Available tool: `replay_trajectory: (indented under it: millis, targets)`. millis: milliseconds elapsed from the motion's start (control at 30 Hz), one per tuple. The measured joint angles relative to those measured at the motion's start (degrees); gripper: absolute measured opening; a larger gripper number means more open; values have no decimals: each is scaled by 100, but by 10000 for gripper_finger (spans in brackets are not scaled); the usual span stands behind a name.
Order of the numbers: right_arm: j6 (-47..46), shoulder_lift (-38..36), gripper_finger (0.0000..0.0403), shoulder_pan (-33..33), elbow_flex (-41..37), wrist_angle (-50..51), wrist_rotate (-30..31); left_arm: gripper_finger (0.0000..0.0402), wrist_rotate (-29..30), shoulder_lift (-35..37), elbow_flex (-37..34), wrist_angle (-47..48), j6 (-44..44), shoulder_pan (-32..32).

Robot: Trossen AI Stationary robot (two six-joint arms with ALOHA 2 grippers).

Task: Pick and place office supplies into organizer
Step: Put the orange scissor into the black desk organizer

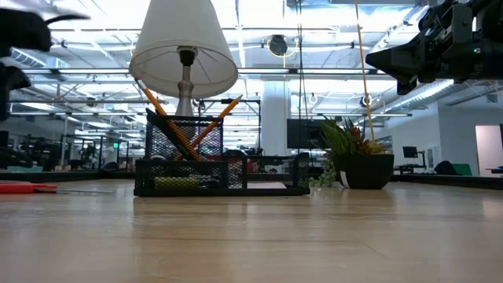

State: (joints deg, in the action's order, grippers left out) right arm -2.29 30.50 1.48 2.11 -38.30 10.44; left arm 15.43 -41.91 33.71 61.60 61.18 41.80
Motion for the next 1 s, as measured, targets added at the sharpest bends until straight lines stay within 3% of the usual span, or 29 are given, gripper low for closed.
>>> replay_trajectory:
  millis: [133,233,400,500,667,800,1000]
  targets:
    - [0,-2,0,1,-1,0,1,140,-141,-35,116,-394,509,-558]
    - [0,0,0,0,-1,0,0,136,-770,-185,116,-446,1238,-1091]
    - [0,0,0,1,-2,1,0,135,-940,-519,99,-630,3364,-1637]
    - [-1,0,0,0,-2,0,0,136,-1061,-626,99,-1021,3579,-1719]
    - [1,0,0,0,-1,0,0,136,-105,-761,101,-1634,3748,-1758]
    - [0,0,0,1,-1,0,0,136,1147,-996,101,-1876,4304,-1739]
    - [1,0,0,1,-1,0,0,136,3267,-1691,101,-3275,4066,-1759]
